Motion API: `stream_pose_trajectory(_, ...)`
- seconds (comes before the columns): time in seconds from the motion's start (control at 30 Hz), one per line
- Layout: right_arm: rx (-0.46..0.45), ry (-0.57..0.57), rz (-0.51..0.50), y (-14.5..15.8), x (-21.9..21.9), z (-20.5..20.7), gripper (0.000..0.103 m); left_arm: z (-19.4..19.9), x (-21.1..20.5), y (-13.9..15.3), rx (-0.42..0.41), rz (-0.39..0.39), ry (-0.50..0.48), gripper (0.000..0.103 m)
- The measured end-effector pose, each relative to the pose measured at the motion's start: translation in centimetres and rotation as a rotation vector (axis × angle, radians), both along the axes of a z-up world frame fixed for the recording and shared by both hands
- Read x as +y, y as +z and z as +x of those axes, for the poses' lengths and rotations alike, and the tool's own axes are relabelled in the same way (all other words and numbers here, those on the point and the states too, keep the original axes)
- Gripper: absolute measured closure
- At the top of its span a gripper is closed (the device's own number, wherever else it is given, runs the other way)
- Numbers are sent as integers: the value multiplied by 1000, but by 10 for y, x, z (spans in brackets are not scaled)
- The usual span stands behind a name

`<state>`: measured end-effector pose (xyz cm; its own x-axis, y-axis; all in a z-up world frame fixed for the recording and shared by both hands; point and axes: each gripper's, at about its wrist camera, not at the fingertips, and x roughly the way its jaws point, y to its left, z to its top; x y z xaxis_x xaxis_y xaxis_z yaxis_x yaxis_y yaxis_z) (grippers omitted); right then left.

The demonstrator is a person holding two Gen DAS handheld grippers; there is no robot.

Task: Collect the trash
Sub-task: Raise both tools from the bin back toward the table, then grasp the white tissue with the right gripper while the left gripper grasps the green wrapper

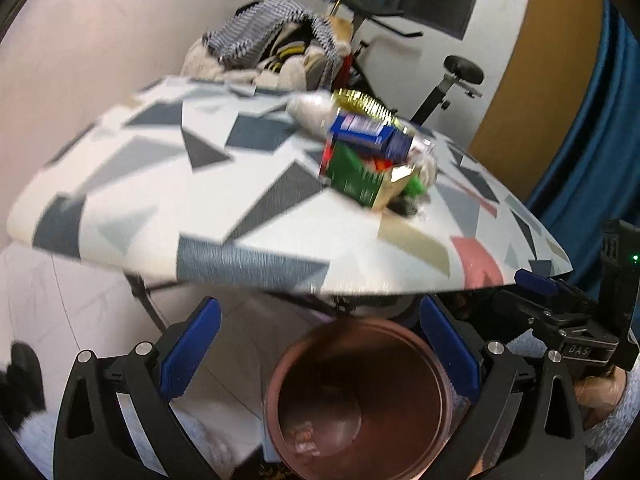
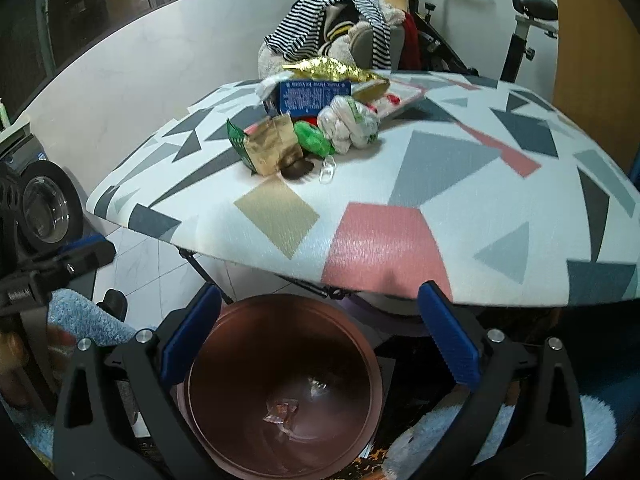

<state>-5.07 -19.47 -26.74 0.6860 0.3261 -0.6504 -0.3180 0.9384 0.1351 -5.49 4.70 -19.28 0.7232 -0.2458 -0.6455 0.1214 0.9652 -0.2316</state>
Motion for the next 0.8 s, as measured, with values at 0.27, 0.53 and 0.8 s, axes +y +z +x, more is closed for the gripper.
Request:
stream_pose_trajectory(0.27,-40,-1,-16,24,-7,14,6,13,-1,35,-71,59,-44,6)
stream_pose_trajectory(0.53,-57,3,-80,40,-12,39,6,39,7,54,-81,96,-50,6)
stream_pose_trajectory(0.8,-36,17,-83,49,-12,75,6,64,19,46,-38,62,-23,6)
